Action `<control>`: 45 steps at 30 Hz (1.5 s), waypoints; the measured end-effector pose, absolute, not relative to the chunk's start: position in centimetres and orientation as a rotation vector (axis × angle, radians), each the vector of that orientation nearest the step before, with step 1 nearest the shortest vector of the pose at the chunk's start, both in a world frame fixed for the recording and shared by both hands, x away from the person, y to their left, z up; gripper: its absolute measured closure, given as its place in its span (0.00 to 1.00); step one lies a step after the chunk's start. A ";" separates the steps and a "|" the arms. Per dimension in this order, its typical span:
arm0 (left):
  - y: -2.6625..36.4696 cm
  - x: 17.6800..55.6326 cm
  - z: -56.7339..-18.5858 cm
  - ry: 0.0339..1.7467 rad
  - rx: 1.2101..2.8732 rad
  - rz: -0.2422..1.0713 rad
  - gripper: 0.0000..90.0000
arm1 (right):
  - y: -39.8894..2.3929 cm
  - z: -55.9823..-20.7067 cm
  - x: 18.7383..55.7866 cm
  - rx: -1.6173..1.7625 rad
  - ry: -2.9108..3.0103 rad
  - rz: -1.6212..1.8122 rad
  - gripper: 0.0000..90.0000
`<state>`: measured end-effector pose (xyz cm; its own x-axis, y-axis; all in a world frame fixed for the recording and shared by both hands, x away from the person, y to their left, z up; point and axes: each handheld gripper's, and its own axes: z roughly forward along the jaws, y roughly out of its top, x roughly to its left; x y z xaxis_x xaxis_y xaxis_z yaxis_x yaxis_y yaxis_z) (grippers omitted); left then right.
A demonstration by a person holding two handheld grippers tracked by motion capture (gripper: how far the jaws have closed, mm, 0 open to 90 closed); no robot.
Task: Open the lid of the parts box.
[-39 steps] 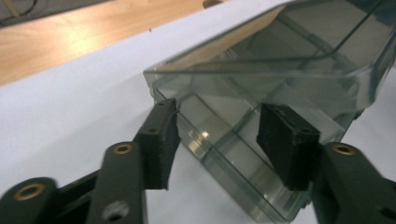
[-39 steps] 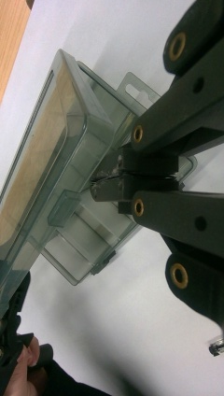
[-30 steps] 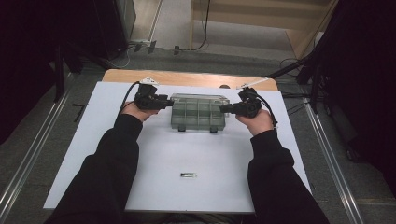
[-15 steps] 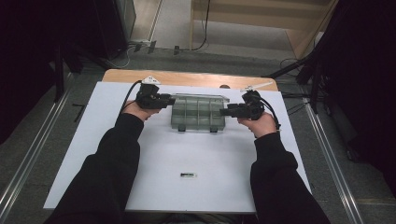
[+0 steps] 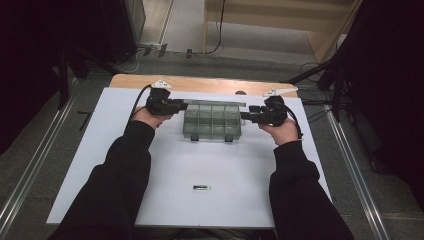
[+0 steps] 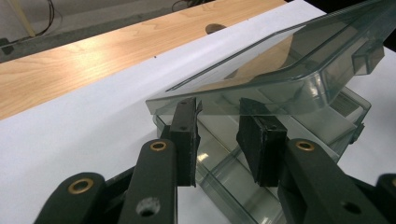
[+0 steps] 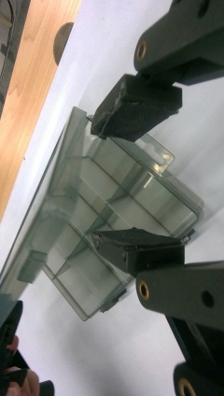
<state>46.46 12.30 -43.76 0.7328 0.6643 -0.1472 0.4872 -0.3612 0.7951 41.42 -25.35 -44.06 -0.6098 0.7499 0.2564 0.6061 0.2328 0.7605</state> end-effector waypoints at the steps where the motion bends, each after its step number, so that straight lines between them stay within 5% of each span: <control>1: 12.3 46.5 -43.8 0.874 2.028 0.250 0.75 | -25.4 -44.1 41.6 1.298 2.336 1.328 0.50; 45: 10.8 48.3 -42.7 0.945 1.975 0.324 0.72 | -24.7 -44.0 45.5 1.247 2.238 1.365 0.69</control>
<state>48.27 10.80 -42.67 0.6744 0.7263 -0.1327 0.4917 -0.3077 0.8146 45.47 -24.65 -44.01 -0.6079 0.7641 0.2161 0.5420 0.2004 0.8162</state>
